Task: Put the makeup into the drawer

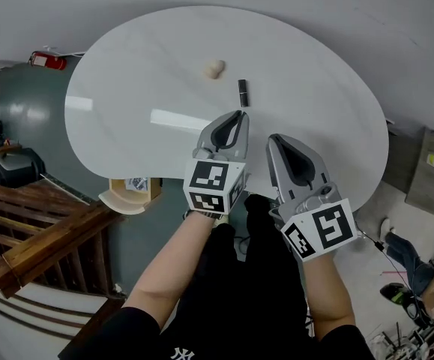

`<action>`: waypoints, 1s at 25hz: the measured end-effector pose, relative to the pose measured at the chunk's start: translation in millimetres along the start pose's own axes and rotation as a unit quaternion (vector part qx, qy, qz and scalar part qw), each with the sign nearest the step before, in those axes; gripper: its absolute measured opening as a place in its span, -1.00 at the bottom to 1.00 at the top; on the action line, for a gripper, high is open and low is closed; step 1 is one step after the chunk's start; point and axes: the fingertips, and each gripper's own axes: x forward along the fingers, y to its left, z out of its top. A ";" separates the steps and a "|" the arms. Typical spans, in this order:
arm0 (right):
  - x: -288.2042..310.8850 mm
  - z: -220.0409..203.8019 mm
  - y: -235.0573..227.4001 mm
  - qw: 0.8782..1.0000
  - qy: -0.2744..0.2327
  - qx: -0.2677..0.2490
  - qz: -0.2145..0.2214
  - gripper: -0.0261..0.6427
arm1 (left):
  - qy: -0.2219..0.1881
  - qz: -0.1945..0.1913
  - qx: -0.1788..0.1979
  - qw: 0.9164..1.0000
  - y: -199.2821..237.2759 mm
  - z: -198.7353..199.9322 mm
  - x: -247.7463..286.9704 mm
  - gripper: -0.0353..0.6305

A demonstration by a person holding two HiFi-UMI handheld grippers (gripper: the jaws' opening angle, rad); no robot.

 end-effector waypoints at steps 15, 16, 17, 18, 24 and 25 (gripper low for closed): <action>34.9 -22.1 -46.4 0.999 0.021 0.048 0.005 -0.88 | 0.057 0.045 -0.010 0.997 34.3 -35.4 76.2 -0.59; 35.9 -22.9 -48.7 0.999 0.021 0.050 0.005 -0.88 | 0.060 0.049 -0.011 0.997 35.9 -37.6 80.1 -0.58; 37.0 -24.0 -50.4 0.998 0.022 0.052 0.005 -0.88 | 0.063 0.052 -0.012 0.997 37.9 -39.8 83.5 -0.56; 38.2 -25.1 -51.4 0.998 0.023 0.053 0.006 -0.88 | 0.066 0.056 -0.013 0.996 40.3 -42.0 86.0 -0.54; 43.3 -30.8 -62.4 0.998 0.027 0.064 0.004 -0.88 | 0.083 0.069 -0.017 0.994 47.1 -52.8 101.9 -0.50; 43.9 -31.9 -64.1 0.997 0.028 0.065 0.004 -0.88 | 0.087 0.070 -0.018 0.994 47.1 -54.8 104.7 -0.49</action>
